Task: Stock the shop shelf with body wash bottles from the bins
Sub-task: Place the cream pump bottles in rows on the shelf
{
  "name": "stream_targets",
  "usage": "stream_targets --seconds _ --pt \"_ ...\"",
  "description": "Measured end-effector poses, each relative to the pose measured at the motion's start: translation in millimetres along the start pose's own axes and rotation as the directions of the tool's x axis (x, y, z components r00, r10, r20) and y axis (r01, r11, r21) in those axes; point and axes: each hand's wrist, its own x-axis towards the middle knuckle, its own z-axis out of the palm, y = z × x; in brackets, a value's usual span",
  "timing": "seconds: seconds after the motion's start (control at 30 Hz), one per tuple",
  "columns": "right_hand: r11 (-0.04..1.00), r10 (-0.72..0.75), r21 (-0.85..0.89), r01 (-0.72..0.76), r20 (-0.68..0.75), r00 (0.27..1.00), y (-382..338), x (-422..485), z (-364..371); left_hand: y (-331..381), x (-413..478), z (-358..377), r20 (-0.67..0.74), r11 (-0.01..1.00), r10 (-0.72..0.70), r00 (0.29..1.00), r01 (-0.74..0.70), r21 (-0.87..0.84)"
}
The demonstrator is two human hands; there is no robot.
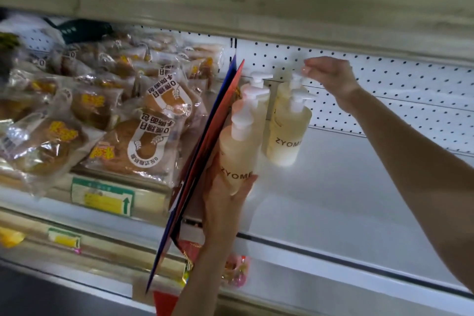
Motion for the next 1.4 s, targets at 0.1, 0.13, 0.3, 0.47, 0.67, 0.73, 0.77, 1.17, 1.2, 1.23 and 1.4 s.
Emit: stream_targets --seconds 0.1,0.13,0.3,0.47,0.67,0.73,0.77,1.17,1.2,1.23,1.4 --pt "0.988 0.047 -0.152 -0.032 0.094 0.994 5.3 18.6 10.6 -3.1 1.0 1.3 -0.01 1.0 -0.007 1.0 0.007 0.001" --pt "0.982 0.054 -0.185 -0.034 0.103 0.993 7.8 22.6 13.8 -4.2 1.4 1.7 -0.008 1.0 -0.008 1.0 0.008 0.007" --pt "0.982 0.123 -0.158 -0.103 0.126 0.984 20.5 30.7 15.3 -10.2 4.0 4.1 0.008 0.999 -0.037 0.999 0.037 -0.001" --pt "0.99 0.043 -0.135 -0.028 0.108 0.993 13.7 25.4 14.0 -7.7 3.0 3.3 -0.008 1.0 -0.029 1.0 0.029 0.006" --pt "0.99 -0.011 -0.142 0.027 0.113 0.994 10.3 21.2 14.3 -5.0 1.6 1.7 0.006 0.999 -0.049 0.999 0.049 -0.012" --pt "0.986 -0.009 -0.161 0.029 0.124 0.992 8.4 20.4 13.9 -6.1 1.9 1.8 0.012 0.999 -0.046 0.999 0.046 -0.001" --pt "0.985 -0.016 -0.166 0.038 0.128 0.992 8.1 19.8 13.5 -7.1 2.1 2.0 0.014 0.999 -0.035 0.999 0.035 0.004" --pt "0.965 -0.054 -0.246 0.089 0.148 0.988 5.3 22.2 10.1 -6.9 1.9 2.0 0.021 1.0 0.022 1.0 -0.022 -0.001" --pt "0.965 -0.039 -0.252 0.077 0.153 0.988 4.5 22.7 10.0 -7.3 2.1 1.9 0.023 1.0 0.024 0.999 -0.024 0.002" --pt "0.965 -0.02 -0.256 0.06 0.154 0.988 3.0 22.7 10.3 -6.9 2.2 1.7 0.027 1.0 0.024 0.999 -0.024 0.007" --pt "0.947 0.113 -0.317 -0.048 0.191 0.975 0.8 24.8 9.5 -8.6 2.7 0.0 0.067 1.0 -0.026 0.997 0.026 -0.005"
